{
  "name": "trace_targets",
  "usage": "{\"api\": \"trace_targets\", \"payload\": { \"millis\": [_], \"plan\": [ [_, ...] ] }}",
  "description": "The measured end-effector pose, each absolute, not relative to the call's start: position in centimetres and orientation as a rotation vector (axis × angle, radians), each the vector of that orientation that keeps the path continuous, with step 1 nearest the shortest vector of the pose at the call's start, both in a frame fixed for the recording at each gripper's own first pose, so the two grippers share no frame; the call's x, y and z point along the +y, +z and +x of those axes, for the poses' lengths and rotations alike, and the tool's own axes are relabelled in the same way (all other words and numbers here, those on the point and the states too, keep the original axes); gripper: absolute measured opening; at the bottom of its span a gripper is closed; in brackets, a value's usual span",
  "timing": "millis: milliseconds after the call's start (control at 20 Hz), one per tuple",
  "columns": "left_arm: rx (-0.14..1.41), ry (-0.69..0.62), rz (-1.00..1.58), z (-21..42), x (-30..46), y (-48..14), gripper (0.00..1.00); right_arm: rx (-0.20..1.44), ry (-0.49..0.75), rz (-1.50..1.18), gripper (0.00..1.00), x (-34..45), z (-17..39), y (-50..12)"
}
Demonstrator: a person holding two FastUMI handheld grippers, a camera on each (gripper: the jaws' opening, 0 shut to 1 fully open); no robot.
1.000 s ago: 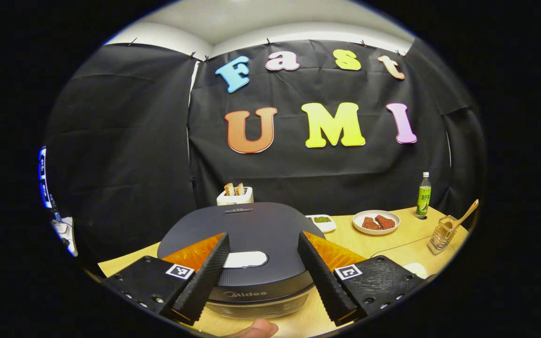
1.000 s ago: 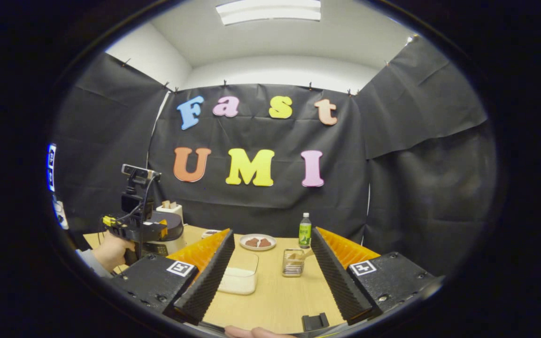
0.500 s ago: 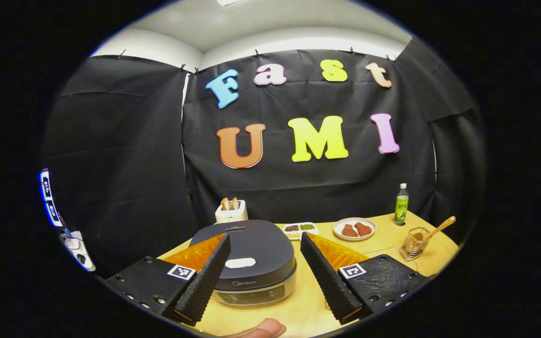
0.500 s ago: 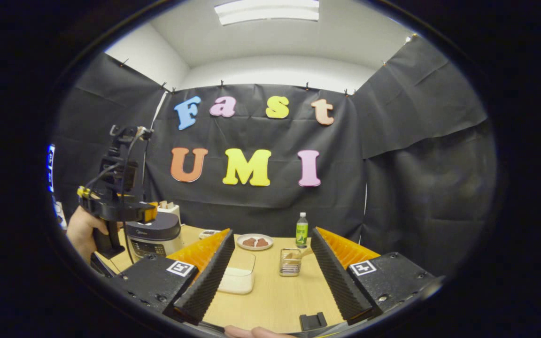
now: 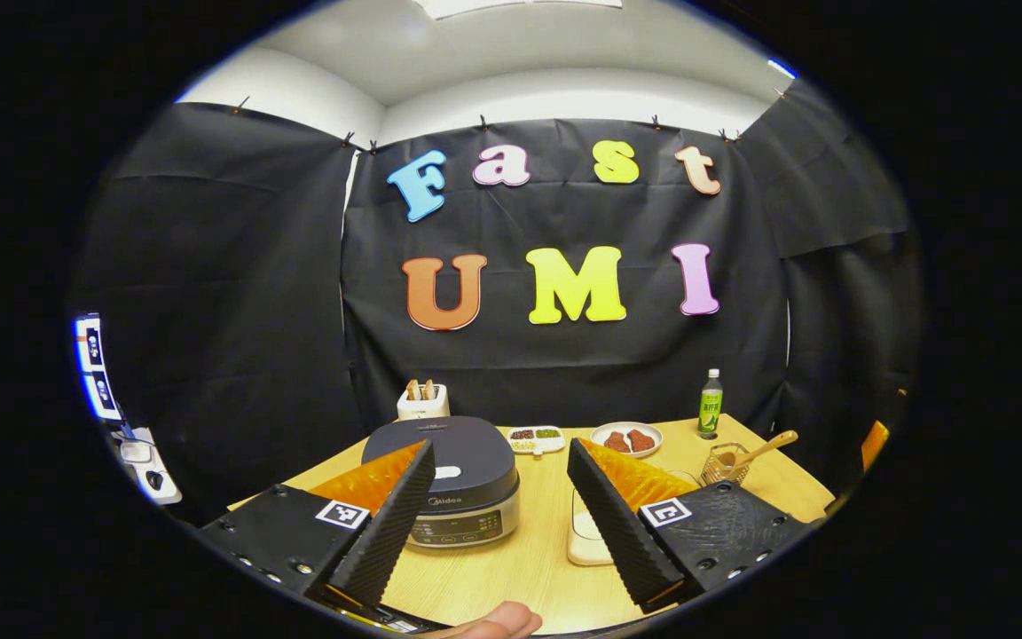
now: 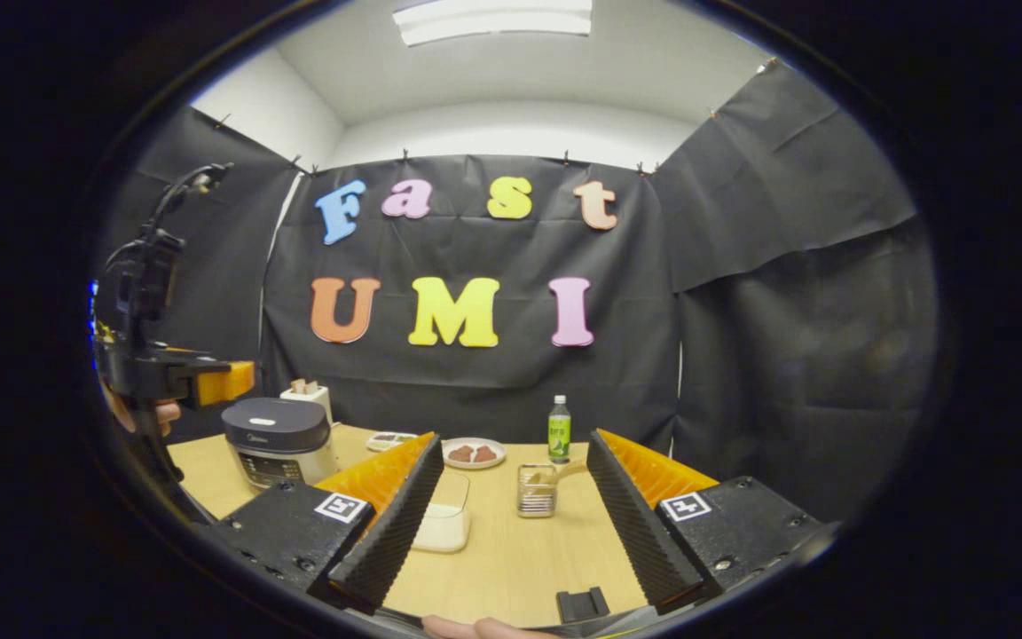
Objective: Close the left gripper, press the button to open the rice cooker; take a wooden spoon from the chopstick holder with the right hand, scoop a spoonful of rice and pour it into the rice cooker, then put the wooden spoon back into the chopstick holder.
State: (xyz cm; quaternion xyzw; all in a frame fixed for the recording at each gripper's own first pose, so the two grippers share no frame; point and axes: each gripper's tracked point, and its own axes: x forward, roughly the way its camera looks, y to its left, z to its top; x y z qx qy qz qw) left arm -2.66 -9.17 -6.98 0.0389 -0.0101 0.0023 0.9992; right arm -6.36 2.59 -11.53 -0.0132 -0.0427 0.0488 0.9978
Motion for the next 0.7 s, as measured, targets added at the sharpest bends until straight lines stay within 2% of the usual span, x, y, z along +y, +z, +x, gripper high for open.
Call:
{"api": "trace_targets", "payload": {
  "millis": [450, 700],
  "plan": [
    [-0.083, -0.098, 0.061, -8.8, -11.1, -7.7, 0.95, -0.09, 0.08, 0.007, 1.0, 1.3, -7.3, -10.3],
    [-0.115, -0.027, 0.052, -9.6, -9.4, -7.8, 0.96, -0.106, 0.085, 0.004, 1.0, 1.2, -8.3, -10.0]
  ]
}}
